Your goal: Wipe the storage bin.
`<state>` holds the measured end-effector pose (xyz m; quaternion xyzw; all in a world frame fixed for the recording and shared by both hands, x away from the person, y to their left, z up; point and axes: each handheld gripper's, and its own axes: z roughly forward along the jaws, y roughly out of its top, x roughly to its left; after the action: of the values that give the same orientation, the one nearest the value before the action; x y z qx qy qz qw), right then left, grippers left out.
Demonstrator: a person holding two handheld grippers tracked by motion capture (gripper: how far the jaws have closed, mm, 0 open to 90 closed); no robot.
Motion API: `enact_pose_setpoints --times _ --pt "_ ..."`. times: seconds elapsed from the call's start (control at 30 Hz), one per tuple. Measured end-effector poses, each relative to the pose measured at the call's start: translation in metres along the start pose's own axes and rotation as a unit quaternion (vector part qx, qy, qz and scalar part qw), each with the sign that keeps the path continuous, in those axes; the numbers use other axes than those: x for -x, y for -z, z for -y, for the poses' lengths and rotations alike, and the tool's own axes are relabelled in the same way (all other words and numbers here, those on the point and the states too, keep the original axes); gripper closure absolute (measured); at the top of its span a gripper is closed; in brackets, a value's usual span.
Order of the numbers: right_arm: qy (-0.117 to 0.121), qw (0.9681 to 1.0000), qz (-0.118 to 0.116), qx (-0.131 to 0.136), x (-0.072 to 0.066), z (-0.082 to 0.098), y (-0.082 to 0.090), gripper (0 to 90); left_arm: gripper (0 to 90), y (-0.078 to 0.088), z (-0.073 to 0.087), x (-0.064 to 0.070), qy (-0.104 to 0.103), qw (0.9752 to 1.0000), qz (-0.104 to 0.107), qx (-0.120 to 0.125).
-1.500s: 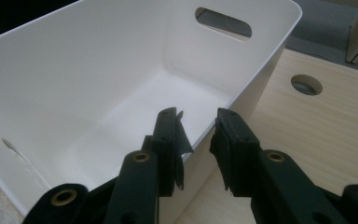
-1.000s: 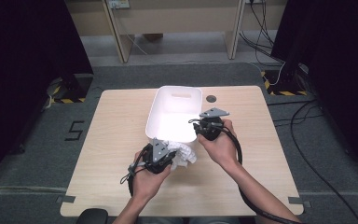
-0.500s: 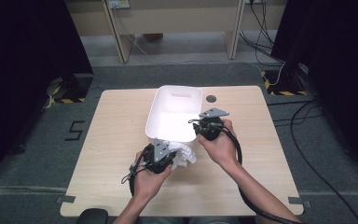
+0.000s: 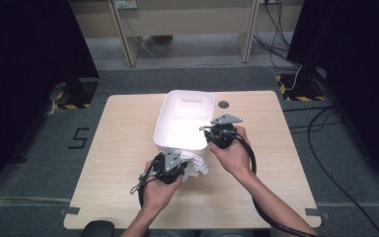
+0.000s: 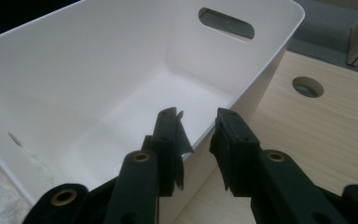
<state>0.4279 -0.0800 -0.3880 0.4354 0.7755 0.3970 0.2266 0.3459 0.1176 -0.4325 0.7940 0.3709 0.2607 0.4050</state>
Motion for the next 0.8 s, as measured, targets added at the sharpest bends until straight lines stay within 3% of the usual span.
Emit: enact_pose_setpoints --times 0.8 --pt "0.0 1.0 -0.002 0.0 0.0 0.0 0.0 70.6 75.9 -0.012 0.008 0.004 -0.004 0.9999 0.008 -0.011"
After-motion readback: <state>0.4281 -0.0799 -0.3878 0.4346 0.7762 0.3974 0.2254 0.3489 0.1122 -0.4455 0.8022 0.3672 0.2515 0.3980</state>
